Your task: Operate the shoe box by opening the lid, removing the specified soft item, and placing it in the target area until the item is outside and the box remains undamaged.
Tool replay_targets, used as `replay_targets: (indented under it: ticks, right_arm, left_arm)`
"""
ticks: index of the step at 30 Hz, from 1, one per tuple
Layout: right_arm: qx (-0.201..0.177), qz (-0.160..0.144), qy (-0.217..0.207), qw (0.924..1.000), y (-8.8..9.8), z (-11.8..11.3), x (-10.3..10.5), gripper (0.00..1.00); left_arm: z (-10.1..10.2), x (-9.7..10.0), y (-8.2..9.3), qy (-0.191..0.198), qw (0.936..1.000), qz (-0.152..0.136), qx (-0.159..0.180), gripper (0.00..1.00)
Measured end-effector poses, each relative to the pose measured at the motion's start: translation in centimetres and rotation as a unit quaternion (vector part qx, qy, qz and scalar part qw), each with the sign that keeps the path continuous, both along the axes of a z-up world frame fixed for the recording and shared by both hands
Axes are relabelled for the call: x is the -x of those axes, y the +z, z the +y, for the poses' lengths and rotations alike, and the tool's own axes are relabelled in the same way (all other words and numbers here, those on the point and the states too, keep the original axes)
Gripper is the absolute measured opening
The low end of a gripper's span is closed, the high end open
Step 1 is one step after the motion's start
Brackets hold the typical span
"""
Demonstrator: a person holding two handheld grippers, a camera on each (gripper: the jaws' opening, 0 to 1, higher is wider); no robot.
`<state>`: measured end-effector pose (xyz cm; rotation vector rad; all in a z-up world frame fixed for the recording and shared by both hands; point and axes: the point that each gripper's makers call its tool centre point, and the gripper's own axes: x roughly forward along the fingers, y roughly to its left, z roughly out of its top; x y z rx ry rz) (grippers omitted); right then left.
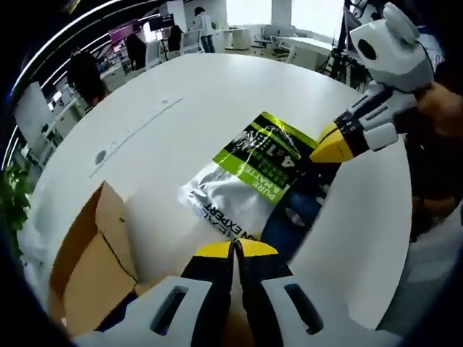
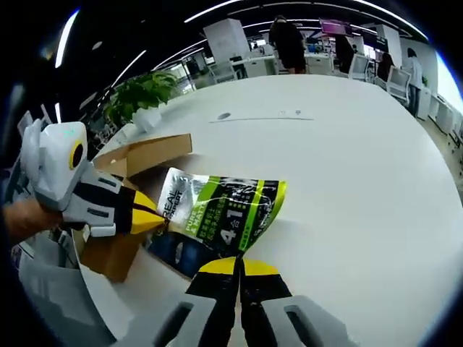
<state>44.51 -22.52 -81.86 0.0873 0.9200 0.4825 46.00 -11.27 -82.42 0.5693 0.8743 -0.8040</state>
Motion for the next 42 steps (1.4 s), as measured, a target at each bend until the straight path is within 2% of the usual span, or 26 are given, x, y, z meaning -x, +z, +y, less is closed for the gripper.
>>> replay_targets:
  ticks: [3,8,12,21,29,38,42]
  right_arm:
    - [-0.001,-0.002,-0.002,1.0000,-0.2,0.0,-0.2,0.00]
    - [0.007,-0.002,0.003,1.0000,-0.7,0.0,-0.3,0.00]
    - [0.009,-0.003,0.000,1.0000,-1.1,0.0,-0.6,0.00]
    - [0.015,-0.001,0.001,0.9999,-2.2,0.2,-0.7,0.00]
    - [0.029,-0.001,-0.009,0.9995,-2.9,-0.7,-0.7,0.00]
    - [0.036,-0.006,-0.010,0.9993,-2.9,-1.2,-1.3,0.00]
    - [0.036,-0.006,-0.004,0.9993,-3.0,-1.1,-1.3,0.00]
  left_arm:
    - [-0.1,-0.1,-0.6,-0.042,0.9984,-0.016,-0.035,0.00]
    - [-0.3,-0.3,-1.3,-0.040,0.9984,-0.007,-0.041,0.00]
    - [-0.3,-0.6,-1.5,-0.054,0.9970,-0.016,-0.054,0.00]
    - [0.0,-0.5,-2.9,-0.077,0.9939,-0.008,-0.079,0.01]
    - [0.1,-1.3,-2.3,-0.061,0.9961,-0.011,-0.063,0.04]
    - [0.3,-0.6,-1.9,-0.062,0.9963,-0.009,-0.059,0.01]
    - [-0.3,-0.6,-1.0,-0.053,0.9980,-0.008,-0.033,0.02]
